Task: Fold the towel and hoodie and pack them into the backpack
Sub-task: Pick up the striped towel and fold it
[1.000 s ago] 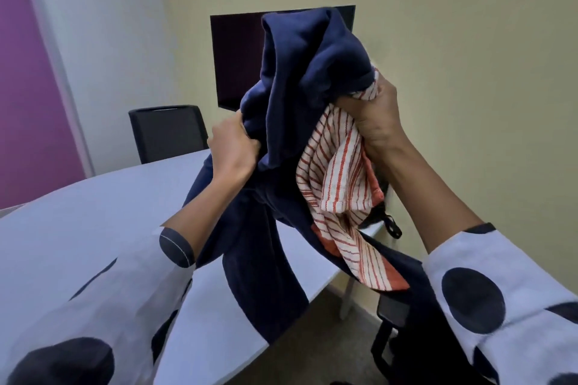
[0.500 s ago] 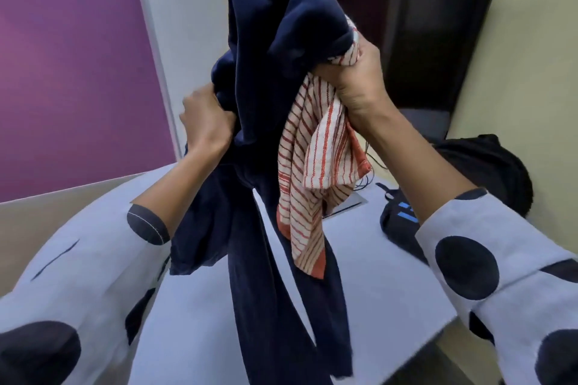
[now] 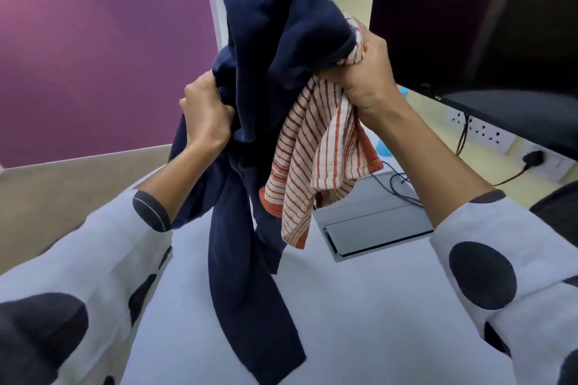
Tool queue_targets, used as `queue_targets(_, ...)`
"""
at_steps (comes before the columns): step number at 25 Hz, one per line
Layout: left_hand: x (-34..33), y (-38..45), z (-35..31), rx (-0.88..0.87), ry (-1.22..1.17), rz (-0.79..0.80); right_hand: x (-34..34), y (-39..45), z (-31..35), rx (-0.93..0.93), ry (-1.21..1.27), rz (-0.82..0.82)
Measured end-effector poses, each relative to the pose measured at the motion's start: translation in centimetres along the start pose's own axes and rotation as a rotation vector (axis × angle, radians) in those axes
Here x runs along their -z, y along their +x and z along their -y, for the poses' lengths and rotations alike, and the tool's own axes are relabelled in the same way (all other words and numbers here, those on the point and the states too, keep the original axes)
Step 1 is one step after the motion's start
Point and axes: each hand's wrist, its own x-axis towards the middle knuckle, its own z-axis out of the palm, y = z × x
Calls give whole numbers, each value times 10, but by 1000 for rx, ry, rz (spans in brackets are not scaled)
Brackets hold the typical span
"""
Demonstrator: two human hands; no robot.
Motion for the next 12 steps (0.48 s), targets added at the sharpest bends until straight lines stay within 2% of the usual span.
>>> queue_targets(4,-54,-2,94,124,-55,139,-21,-6,-79,-131,-129,95)
queue_targets(7,-80,-21,170,178,14,275,-44,-32,-153,-230,-172,178)
queue_targets(10,-88,-46,236,-64,211,387,-61,-74,-224,-285,-231,257)
queue_targets(12,-90,-62,275,-123,320,532,-72,-105,-261,-345,-261,318)
